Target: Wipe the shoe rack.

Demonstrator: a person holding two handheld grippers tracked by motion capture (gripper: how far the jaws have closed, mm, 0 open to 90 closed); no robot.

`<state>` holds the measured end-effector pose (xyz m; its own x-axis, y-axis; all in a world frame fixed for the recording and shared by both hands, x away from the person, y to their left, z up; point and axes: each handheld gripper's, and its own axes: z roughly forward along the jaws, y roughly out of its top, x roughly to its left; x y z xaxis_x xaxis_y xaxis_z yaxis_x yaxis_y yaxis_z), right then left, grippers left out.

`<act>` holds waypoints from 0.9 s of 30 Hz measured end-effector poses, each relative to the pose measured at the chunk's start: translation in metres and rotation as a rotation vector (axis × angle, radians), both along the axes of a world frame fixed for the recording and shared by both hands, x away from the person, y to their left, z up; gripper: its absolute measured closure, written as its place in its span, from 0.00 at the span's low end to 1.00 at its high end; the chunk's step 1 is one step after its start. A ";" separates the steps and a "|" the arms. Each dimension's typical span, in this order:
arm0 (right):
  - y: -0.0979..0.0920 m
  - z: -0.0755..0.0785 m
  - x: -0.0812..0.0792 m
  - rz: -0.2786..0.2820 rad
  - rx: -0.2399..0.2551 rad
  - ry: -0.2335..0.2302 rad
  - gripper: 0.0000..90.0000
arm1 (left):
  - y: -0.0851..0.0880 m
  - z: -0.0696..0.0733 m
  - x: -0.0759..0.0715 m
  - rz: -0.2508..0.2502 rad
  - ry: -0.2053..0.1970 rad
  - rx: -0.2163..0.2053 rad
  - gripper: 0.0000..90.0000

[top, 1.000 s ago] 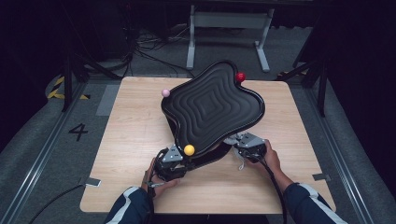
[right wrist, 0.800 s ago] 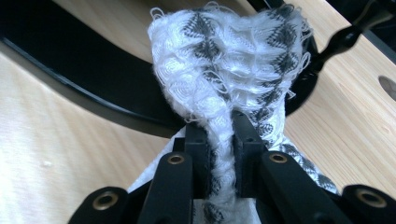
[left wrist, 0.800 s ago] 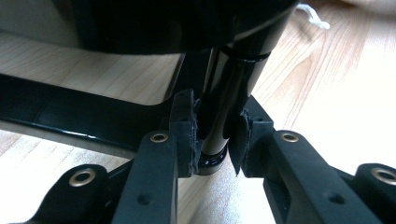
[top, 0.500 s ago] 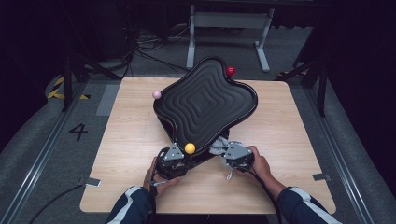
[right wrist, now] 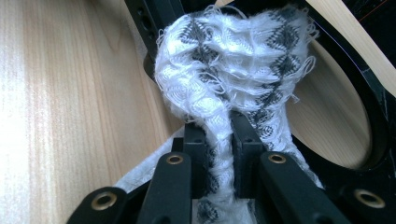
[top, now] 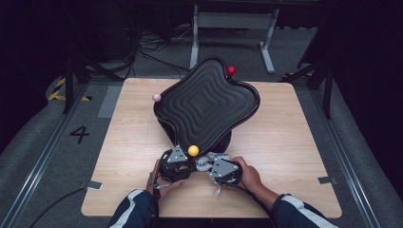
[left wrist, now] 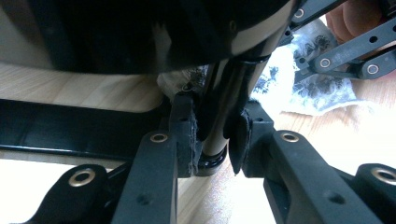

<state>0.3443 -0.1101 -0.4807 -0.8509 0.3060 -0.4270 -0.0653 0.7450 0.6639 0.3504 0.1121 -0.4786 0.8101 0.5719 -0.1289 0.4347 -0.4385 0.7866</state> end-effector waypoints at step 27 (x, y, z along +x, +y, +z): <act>-0.054 0.002 0.054 -0.242 0.051 0.021 0.90 | 0.001 -0.001 0.001 -0.010 0.006 -0.013 0.80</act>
<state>0.3985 -0.1639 -0.4784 -0.7586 0.5229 -0.3887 0.1256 0.7028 0.7003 0.3519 0.1130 -0.4792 0.8150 0.5620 -0.1414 0.4353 -0.4327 0.7895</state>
